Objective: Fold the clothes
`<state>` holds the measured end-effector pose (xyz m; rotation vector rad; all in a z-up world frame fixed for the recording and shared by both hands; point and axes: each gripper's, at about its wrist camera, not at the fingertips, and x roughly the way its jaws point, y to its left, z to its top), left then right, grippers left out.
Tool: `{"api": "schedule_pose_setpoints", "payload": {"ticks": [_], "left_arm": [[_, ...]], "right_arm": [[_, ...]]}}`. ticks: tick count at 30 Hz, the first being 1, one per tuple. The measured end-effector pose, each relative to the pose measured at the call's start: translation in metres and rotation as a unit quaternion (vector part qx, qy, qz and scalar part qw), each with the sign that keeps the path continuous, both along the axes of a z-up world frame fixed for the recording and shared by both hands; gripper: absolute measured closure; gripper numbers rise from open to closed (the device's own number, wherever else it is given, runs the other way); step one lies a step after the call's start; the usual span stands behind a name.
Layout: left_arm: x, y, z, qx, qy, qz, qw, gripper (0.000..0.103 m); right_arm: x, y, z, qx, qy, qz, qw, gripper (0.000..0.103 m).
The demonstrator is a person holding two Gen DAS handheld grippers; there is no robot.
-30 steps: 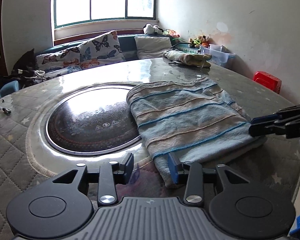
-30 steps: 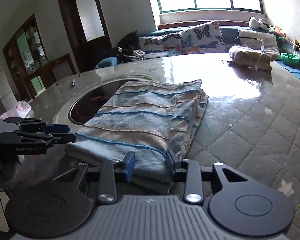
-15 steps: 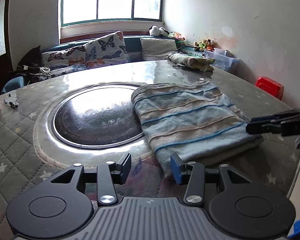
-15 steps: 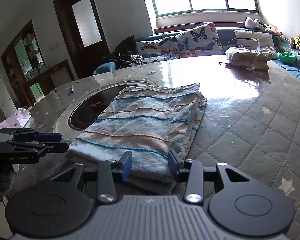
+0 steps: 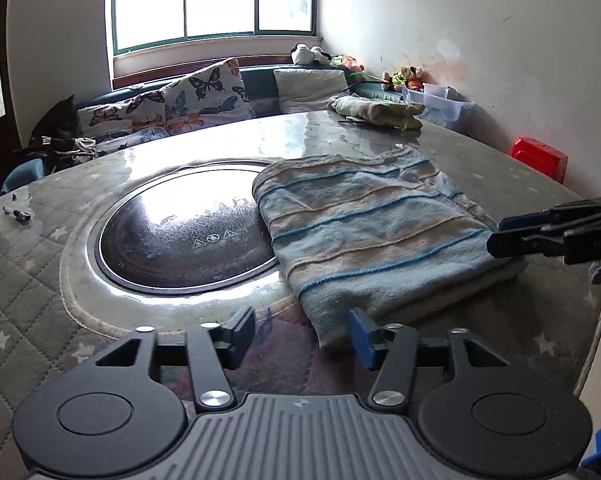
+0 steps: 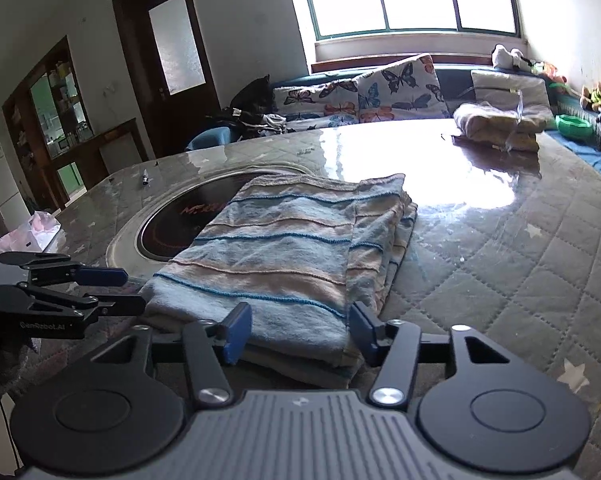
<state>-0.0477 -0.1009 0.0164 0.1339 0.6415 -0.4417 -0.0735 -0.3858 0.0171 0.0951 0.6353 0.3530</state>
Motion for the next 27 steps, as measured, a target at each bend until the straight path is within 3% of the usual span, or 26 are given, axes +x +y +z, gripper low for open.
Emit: {"api": "schedule_pose_setpoints", "payload": {"ticks": [4, 6, 9, 14, 21, 27], "left_arm": [[-0.002, 0.001, 0.007, -0.005, -0.012, 0.009, 0.9999, 0.02], [-0.003, 0.0, 0.01, -0.008, -0.017, 0.01, 0.9998, 0.013], [-0.004, 0.001, 0.012, -0.009, -0.021, 0.014, 0.9996, 0.01], [-0.005, 0.0, 0.013, -0.011, -0.023, 0.019, 0.9995, 0.0], [-0.007, 0.002, 0.015, -0.016, -0.024, 0.026, 0.9993, 0.0], [-0.009, 0.002, 0.016, -0.022, -0.024, 0.025, 0.9992, 0.0]], "right_arm": [[-0.002, 0.002, 0.001, -0.001, -0.006, -0.002, 1.0, 0.037], [-0.003, 0.002, 0.002, -0.002, -0.008, -0.007, 1.0, 0.025], [-0.005, 0.001, 0.003, 0.0, -0.011, -0.013, 1.0, 0.024], [-0.009, 0.003, 0.006, -0.003, -0.018, -0.021, 1.0, 0.012], [-0.013, 0.006, 0.008, -0.014, -0.027, -0.035, 0.999, 0.0], [-0.017, 0.005, 0.008, -0.019, -0.03, -0.047, 0.998, 0.0]]}}
